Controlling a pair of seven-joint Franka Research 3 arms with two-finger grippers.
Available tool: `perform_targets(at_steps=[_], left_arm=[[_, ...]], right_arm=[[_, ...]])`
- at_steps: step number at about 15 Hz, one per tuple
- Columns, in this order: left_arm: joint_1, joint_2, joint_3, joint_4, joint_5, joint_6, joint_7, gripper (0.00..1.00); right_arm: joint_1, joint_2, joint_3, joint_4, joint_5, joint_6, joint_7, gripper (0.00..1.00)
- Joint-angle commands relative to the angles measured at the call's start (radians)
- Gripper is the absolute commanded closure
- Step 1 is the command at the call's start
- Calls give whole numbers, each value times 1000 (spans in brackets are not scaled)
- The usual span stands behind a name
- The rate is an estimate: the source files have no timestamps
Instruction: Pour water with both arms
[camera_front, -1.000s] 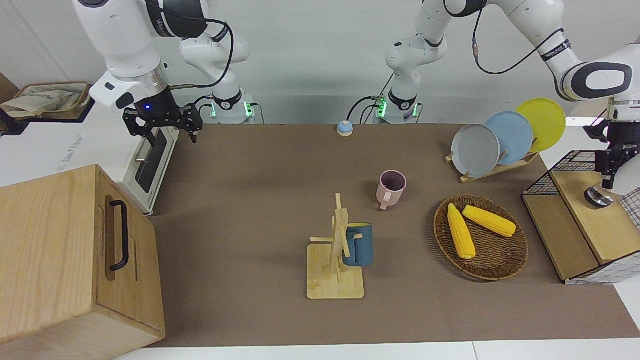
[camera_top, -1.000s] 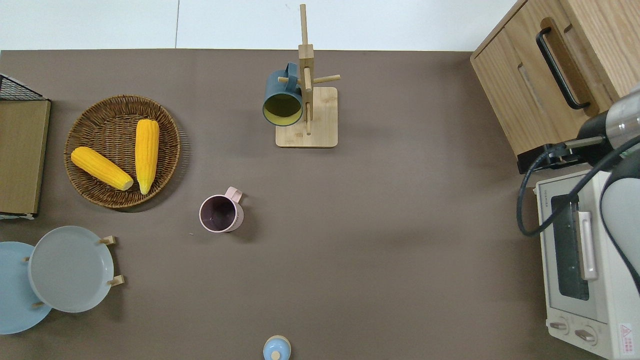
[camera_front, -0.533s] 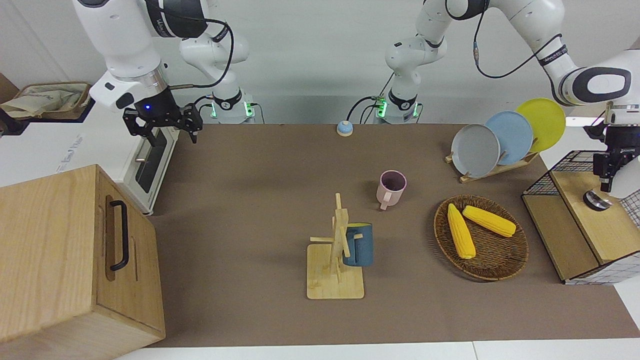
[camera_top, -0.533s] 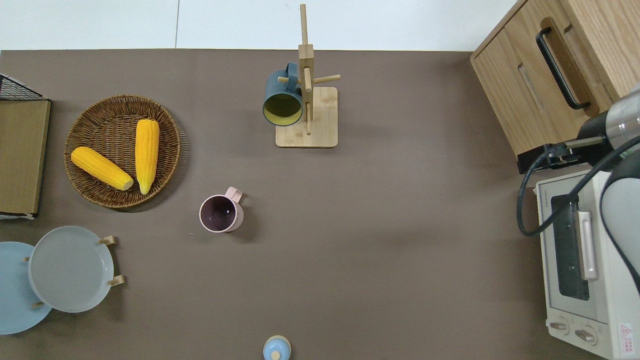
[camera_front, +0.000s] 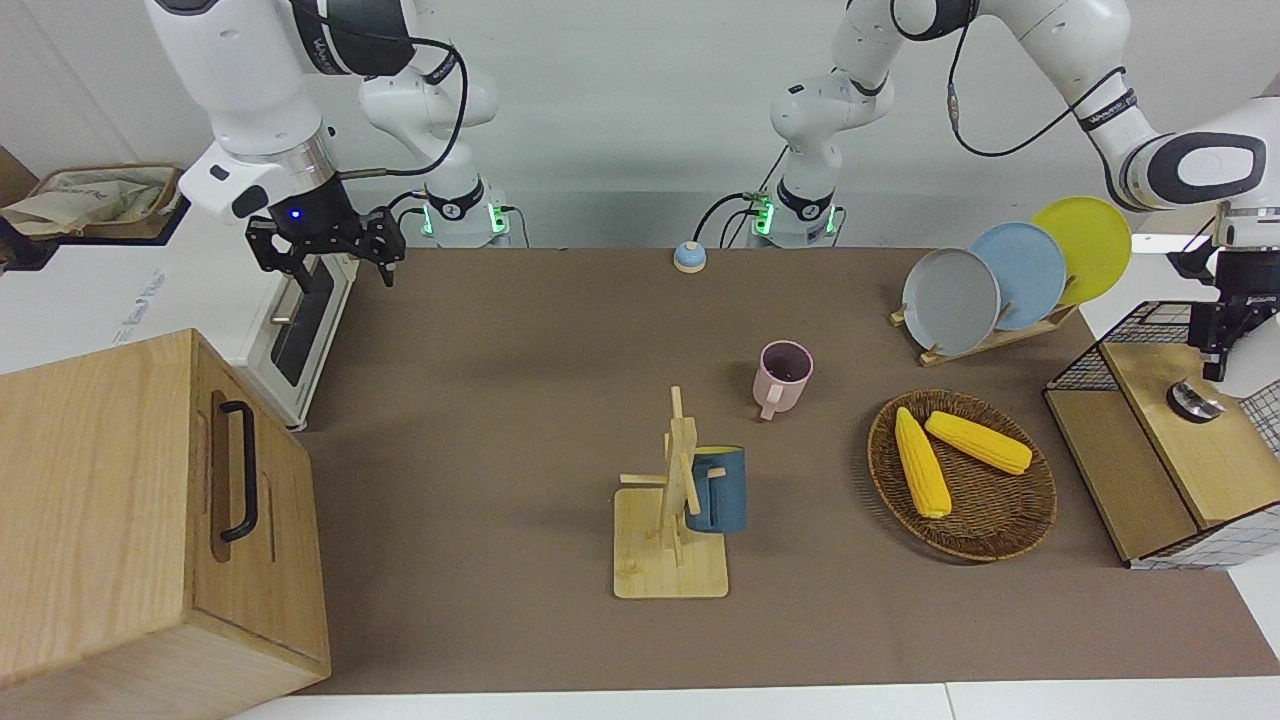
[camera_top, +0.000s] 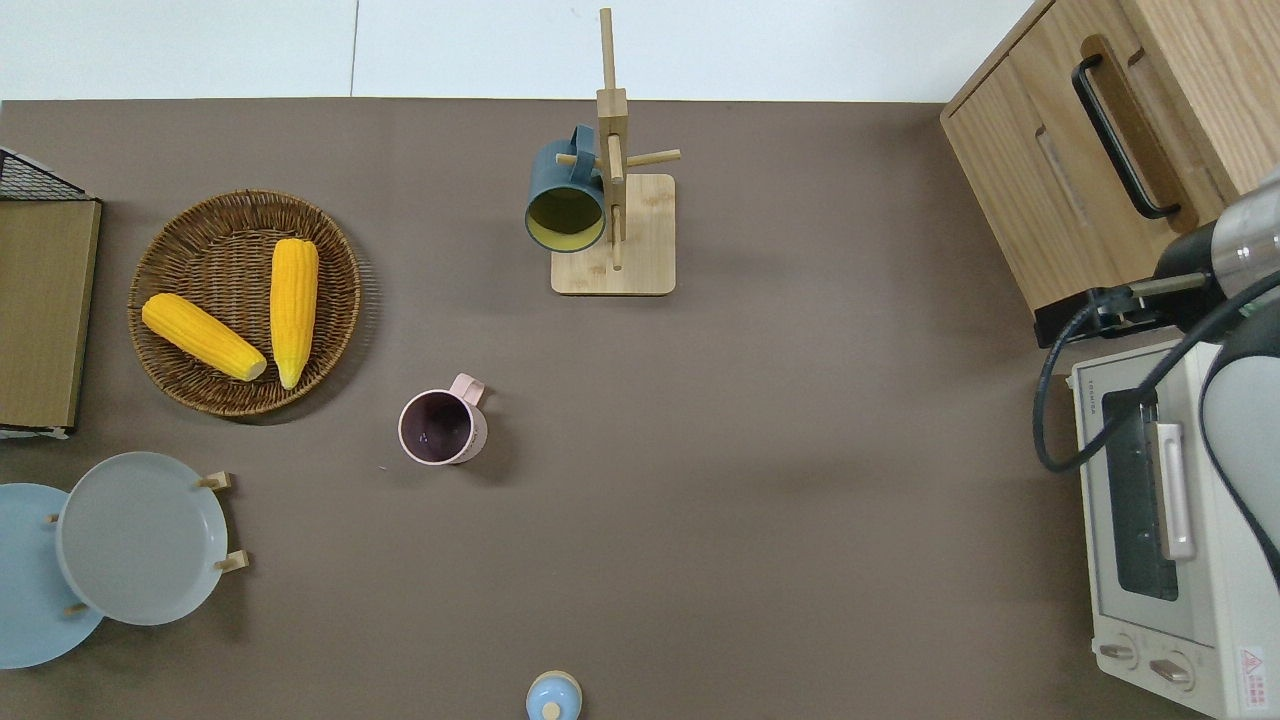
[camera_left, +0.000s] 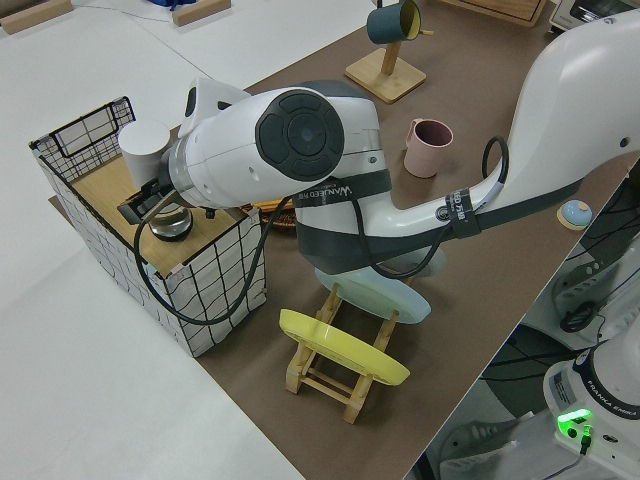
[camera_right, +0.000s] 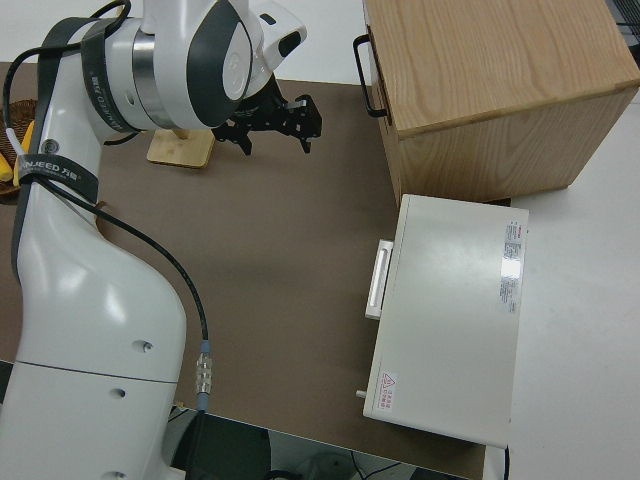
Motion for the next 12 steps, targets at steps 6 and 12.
perform_targets(at_steps=[6, 12], left_arm=[[15, -9, -2, 35, 124, -62, -125, 2], [13, -36, 53, 148, 386, -379, -346, 0]], right_arm=[[-2, -14, 2, -12, 3, 5, -13, 15], [-2, -14, 1, -12, 3, 5, -13, 15]])
